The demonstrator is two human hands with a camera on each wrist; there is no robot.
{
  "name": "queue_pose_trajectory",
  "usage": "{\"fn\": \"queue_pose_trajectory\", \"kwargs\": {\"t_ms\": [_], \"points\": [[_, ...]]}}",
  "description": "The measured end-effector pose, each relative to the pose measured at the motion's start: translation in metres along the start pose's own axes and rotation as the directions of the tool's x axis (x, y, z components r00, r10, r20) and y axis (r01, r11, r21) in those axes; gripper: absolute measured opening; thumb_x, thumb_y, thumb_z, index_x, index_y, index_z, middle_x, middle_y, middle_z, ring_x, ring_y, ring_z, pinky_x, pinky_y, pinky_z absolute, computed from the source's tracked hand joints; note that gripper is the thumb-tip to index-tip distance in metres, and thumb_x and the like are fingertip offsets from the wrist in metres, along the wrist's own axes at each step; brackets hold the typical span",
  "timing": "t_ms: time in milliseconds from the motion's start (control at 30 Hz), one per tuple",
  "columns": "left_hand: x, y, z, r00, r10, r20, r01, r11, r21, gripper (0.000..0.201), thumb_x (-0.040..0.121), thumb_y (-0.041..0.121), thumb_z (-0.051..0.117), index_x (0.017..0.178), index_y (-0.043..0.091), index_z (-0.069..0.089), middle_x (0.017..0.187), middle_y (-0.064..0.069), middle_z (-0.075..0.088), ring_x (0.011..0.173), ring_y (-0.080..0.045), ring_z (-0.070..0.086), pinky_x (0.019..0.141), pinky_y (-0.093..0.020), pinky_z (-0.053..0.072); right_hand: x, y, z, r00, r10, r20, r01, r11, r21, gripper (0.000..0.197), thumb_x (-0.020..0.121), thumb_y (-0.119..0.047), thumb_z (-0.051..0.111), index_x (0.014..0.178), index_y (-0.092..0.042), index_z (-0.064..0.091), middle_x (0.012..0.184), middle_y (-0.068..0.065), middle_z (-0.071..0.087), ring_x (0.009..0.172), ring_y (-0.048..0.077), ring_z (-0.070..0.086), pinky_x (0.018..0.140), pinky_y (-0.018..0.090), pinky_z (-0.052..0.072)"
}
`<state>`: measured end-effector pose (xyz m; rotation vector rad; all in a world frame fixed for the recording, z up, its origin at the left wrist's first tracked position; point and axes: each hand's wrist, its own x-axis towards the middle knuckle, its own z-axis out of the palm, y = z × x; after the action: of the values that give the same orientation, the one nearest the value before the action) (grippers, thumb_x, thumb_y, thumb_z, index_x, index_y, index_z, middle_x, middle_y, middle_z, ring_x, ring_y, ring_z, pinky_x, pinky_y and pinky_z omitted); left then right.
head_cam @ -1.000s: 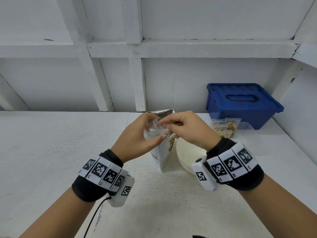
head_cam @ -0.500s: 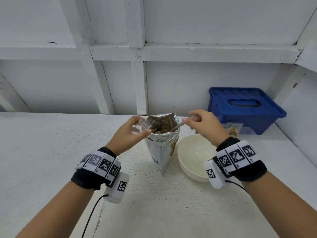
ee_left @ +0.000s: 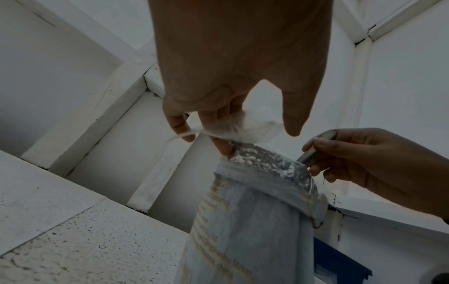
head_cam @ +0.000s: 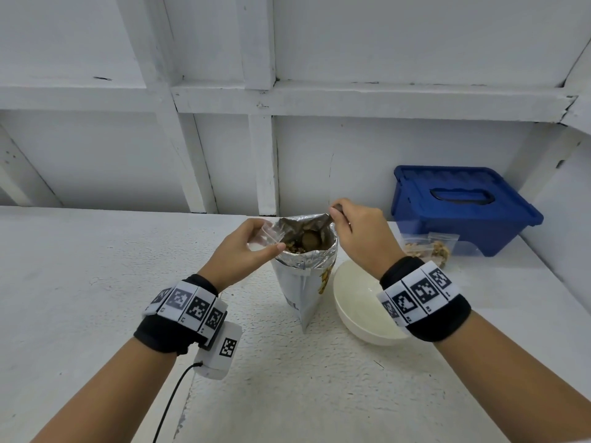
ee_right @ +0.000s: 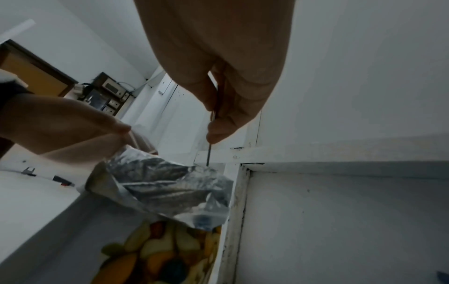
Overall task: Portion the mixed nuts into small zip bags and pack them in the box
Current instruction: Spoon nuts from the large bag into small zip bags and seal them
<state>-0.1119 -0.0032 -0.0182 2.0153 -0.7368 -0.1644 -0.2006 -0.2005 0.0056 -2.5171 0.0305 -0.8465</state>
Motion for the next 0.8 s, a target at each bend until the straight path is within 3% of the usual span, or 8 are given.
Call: {"fn": "queue_pose_trajectory", "kwargs": {"t_ms": [200, 300, 400, 467, 567, 633, 800], "points": [[0.000, 0.000, 0.000, 1.000, -0.006, 0.018, 0.006, 1.000, 0.018, 0.033, 0.082, 0.031, 0.068, 0.109, 0.024, 0.050, 0.099, 0.019, 0.056, 0.091, 0.009, 0.052, 0.070, -0.003, 0.038, -0.008, -0.003, 0.010, 0.993, 0.043, 0.109, -0.051, 0.995, 0.081, 0.022, 0.096, -0.015, 0.045, 0.097, -0.001, 0.062, 0.073, 0.013, 0.066, 0.066, 0.024, 0.063, 0.065, 0.037, 0.053], [-0.001, 0.000, 0.000, 1.000, -0.010, 0.020, 0.010, 1.000, 0.020, 0.034, 0.082, 0.031, 0.067, 0.110, 0.024, 0.050, 0.099, 0.019, 0.056, 0.092, 0.009, 0.052, 0.070, -0.003, 0.037, -0.008, 0.002, 0.009, 0.977, 0.189, 0.099, -0.202, 0.969, 0.144, 0.020, 0.096, -0.014, 0.045, 0.094, -0.003, 0.062, 0.072, 0.012, 0.066, 0.065, 0.020, 0.064, 0.064, 0.030, 0.052], [0.000, 0.001, 0.000, 1.000, -0.013, 0.024, 0.013, 1.000, 0.015, 0.034, 0.082, 0.031, 0.067, 0.110, 0.023, 0.050, 0.100, 0.017, 0.057, 0.093, 0.007, 0.053, 0.072, -0.006, 0.038, -0.007, 0.010, 0.005, 0.920, 0.371, 0.124, -0.391, 0.868, 0.306, 0.019, 0.097, -0.013, 0.043, 0.088, -0.007, 0.060, 0.065, 0.005, 0.064, 0.052, 0.002, 0.060, 0.052, 0.013, 0.048], [0.000, 0.001, 0.000, 0.999, -0.015, 0.030, 0.014, 1.000, 0.017, 0.034, 0.082, 0.031, 0.067, 0.110, 0.023, 0.050, 0.099, 0.018, 0.056, 0.092, 0.008, 0.052, 0.072, -0.006, 0.038, -0.008, 0.013, 0.003, 0.881, 0.450, 0.150, -0.470, 0.787, 0.399, 0.021, 0.097, -0.013, 0.043, 0.084, -0.008, 0.059, 0.060, 0.004, 0.063, 0.047, 0.003, 0.058, 0.050, 0.014, 0.047], [-0.001, 0.002, -0.001, 0.999, -0.013, 0.031, 0.013, 1.000, 0.021, 0.034, 0.081, 0.031, 0.067, 0.110, 0.024, 0.050, 0.099, 0.018, 0.057, 0.093, 0.007, 0.052, 0.074, -0.008, 0.038, -0.006, 0.017, 0.003, 0.818, 0.548, 0.177, -0.557, 0.674, 0.486, 0.023, 0.096, -0.013, 0.044, 0.079, -0.011, 0.060, 0.057, 0.005, 0.062, 0.050, 0.014, 0.060, 0.051, 0.020, 0.050], [0.000, 0.003, -0.002, 0.999, -0.010, 0.038, 0.009, 1.000, 0.029, 0.035, 0.081, 0.032, 0.068, 0.110, 0.024, 0.050, 0.100, 0.015, 0.058, 0.092, 0.005, 0.054, 0.074, -0.010, 0.040, -0.005, 0.020, 0.001, 0.785, 0.594, 0.176, -0.584, 0.615, 0.531, 0.023, 0.096, -0.011, 0.044, 0.079, -0.010, 0.060, 0.057, 0.006, 0.062, 0.048, 0.012, 0.060, 0.048, 0.018, 0.049], [0.005, 0.007, -0.006, 0.999, 0.002, 0.054, -0.009, 0.991, 0.134, 0.041, 0.081, 0.037, 0.066, 0.116, 0.021, 0.051, 0.100, 0.009, 0.059, 0.087, -0.001, 0.056, 0.070, -0.015, 0.043, -0.003, 0.027, -0.004, 0.758, 0.637, 0.138, -0.578, 0.559, 0.594, 0.024, 0.095, -0.010, 0.045, 0.077, -0.012, 0.059, 0.063, 0.009, 0.063, 0.049, 0.010, 0.061, 0.047, 0.017, 0.049]]}}
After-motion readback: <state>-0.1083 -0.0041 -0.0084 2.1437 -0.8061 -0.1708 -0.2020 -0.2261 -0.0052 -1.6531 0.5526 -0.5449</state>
